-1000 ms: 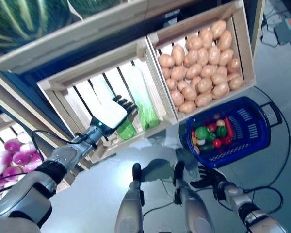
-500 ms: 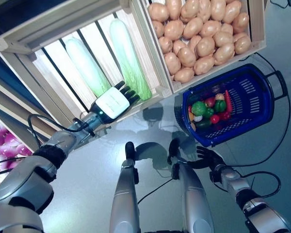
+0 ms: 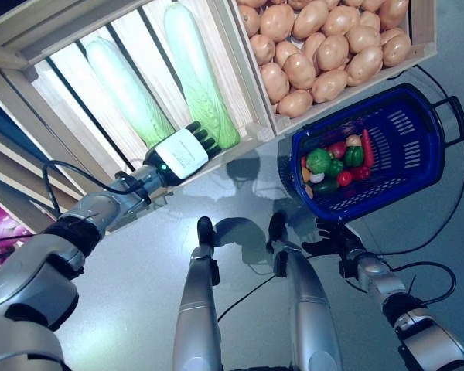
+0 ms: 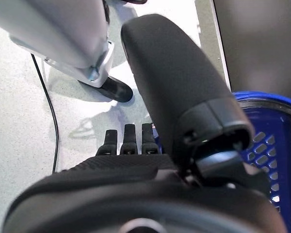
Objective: Put vegetables into the basket
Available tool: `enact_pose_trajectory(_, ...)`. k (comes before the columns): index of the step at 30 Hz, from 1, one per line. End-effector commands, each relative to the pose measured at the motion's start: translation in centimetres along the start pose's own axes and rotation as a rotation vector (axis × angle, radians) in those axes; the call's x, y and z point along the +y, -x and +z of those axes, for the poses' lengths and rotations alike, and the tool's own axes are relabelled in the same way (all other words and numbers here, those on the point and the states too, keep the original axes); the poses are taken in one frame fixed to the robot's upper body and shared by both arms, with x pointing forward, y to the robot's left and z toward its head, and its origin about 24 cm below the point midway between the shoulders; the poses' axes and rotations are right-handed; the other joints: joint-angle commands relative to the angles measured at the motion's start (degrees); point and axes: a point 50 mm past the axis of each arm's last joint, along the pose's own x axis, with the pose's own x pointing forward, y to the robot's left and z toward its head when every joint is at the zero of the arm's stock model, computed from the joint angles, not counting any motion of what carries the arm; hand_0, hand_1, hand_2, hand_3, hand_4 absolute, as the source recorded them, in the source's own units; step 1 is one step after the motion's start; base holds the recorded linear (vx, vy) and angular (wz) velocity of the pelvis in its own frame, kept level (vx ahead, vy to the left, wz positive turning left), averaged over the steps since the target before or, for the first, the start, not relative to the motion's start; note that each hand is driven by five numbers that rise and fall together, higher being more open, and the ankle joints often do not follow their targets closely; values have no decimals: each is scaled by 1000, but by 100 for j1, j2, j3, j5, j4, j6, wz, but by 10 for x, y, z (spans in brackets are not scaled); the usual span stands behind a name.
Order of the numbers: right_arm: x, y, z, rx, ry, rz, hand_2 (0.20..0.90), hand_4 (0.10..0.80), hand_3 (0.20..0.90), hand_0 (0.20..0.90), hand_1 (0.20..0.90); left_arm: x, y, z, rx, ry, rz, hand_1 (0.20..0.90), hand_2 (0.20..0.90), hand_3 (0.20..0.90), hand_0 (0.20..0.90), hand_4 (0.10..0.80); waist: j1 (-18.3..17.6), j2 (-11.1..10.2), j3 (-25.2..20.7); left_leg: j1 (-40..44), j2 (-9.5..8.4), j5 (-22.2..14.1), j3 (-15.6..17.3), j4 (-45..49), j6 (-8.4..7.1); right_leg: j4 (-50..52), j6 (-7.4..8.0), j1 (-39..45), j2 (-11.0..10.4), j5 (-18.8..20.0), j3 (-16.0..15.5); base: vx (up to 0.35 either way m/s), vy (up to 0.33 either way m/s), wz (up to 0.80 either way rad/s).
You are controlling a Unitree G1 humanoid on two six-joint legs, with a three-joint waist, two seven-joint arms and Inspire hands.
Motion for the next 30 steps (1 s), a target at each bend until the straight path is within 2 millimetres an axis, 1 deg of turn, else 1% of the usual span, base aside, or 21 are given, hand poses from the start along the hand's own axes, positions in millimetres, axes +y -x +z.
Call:
enact_pose_trajectory(1, -41, 13, 5, -75, -55, -141, 900, 800, 900, 900, 900, 21, 7, -49, 120, -120, 40, 900, 900, 900, 900, 800, 0, 39, 1, -291, 123, -94, 134, 357, -134, 392, 276, 439, -237, -582, 43, 12, -1, 3)
enact_pose_trajectory(5, -43, 15, -1, -76, -69, -155, 900, 800, 900, 900, 900, 29, 12, -62, 167, -145, 90, 900, 900, 900, 900, 800, 17, 60, 1, -284, 114, -107, 159, 320, -144, 293, 298, 460, -287, -551, 10, 10, -2, 2)
enact_pose_trajectory(7, -43, 17, -3, -77, -83, -168, 900, 800, 900, 900, 900, 32, 18, -68, 237, -138, 150, 900, 900, 900, 900, 800, 47, 67, 1, -293, 99, -110, 157, 313, -142, 252, 296, 457, -299, -530, 2, 21, -20, 5)
enact_pose_trajectory(9, -43, 19, -8, -76, -92, -173, 900, 800, 900, 900, 900, 34, 23, -75, 290, -117, 169, 900, 900, 900, 900, 800, 65, 84, 1, -283, 83, -116, 150, 306, -139, 255, 306, 453, -305, -523, 7, 31, -29, 8)
enact_pose_trajectory(11, -44, 22, -12, -80, -99, -177, 900, 800, 900, 900, 900, 31, 35, -78, 282, -116, 205, 900, 900, 900, 900, 800, 115, 94, 1, -291, 75, -139, 145, 320, -132, 266, 299, 448, -325, -535, -18, 30, -37, 10)
enact_pose_trajectory(13, -43, 25, -16, -83, -108, -182, 900, 800, 900, 900, 900, 30, 47, -77, 256, -122, 247, 900, 900, 900, 900, 800, 161, 116, 1, -315, 62, -154, 129, 334, -120, 298, 290, 425, -330, -555, -32, 18, -30, 5)
enact_pose_trajectory(15, -44, 29, -20, -83, -114, -192, 900, 800, 900, 900, 900, 32, 54, -76, 256, -121, 263, 900, 900, 900, 900, 800, 213, 159, 1, -325, 46, -162, 112, 324, -115, 316, 286, 413, -353, -569, -63, 0, 0, 0)
enact_pose_trajectory(17, -46, 31, -22, -85, -113, -201, 900, 800, 900, 900, 900, 35, 58, -75, 255, -121, 255, 900, 900, 900, 900, 800, 251, 204, 1, -333, 26, -167, 102, 304, -108, 299, 286, 411, -380, -572, -93, 2, -4, 2)
enact_pose_trajectory(19, -50, 31, -19, -92, -112, -210, 900, 800, 900, 900, 900, 35, 62, -75, 263, -117, 231, 900, 900, 900, 900, 800, 284, 251, 1, -350, 26, -161, 105, 287, -112, 316, 283, 395, -405, -595, -114, -1, 8, 9)
enact_pose_trajectory(22, -53, 31, -17, -99, -113, -216, 900, 800, 900, 900, 900, 34, 64, -77, 276, -115, 210, 900, 900, 900, 900, 800, 298, 274, 1, -368, 30, -159, 106, 290, -112, 335, 285, 382, -423, -608, -124, -1, 9, 9)
enact_pose_trajectory(26, -56, 33, -12, -121, -111, -217, 900, 800, 900, 900, 900, 25, 70, -77, 285, -112, 148, 900, 900, 900, 900, 800, 312, 264, 1, -418, 57, -146, 111, 305, -112, 354, 279, 352, -447, -613, -168, 1, 1, 1)
enact_pose_trajectory(30, -57, 34, -10, -132, -105, -216, 900, 800, 900, 900, 900, 12, 77, -74, 304, -108, 90, 900, 900, 900, 900, 800, 310, 246, 1, -468, 86, -106, 116, 289, -117, 351, 282, 313, -473, -597, -204, 4, 4, 3)
